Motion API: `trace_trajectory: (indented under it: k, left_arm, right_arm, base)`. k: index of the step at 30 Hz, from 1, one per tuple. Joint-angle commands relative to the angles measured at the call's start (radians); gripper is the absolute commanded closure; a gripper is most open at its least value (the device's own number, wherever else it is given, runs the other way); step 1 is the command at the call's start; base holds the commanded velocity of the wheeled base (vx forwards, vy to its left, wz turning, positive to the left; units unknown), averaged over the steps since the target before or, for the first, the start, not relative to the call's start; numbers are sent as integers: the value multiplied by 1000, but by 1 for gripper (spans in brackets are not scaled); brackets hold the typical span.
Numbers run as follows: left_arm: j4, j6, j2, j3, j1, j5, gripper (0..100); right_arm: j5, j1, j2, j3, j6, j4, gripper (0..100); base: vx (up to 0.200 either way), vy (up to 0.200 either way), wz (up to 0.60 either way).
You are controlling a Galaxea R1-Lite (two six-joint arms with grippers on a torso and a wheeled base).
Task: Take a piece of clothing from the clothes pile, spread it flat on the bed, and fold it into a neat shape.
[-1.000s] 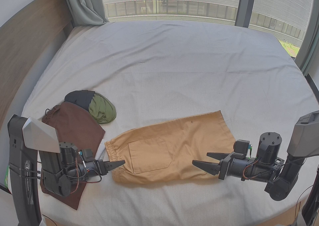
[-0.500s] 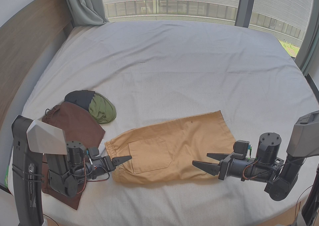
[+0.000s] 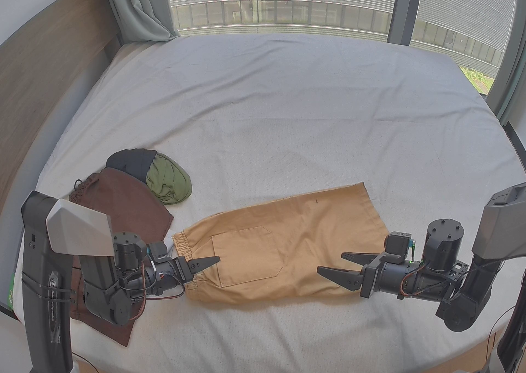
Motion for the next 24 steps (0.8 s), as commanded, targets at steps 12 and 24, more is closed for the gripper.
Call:
trace_trajectory:
  k: [12, 24]
  left_arm:
    - [-1, 1, -4, 7, 4, -16, 100]
    - [-1, 3, -45, 11, 22, -73, 100]
  right_arm:
    - [0, -3, 1, 2, -2, 0, 0]
    - [0, -6, 7, 2, -2, 0, 0]
  base:
    - [0, 0, 0]
    - [0, 0, 0]
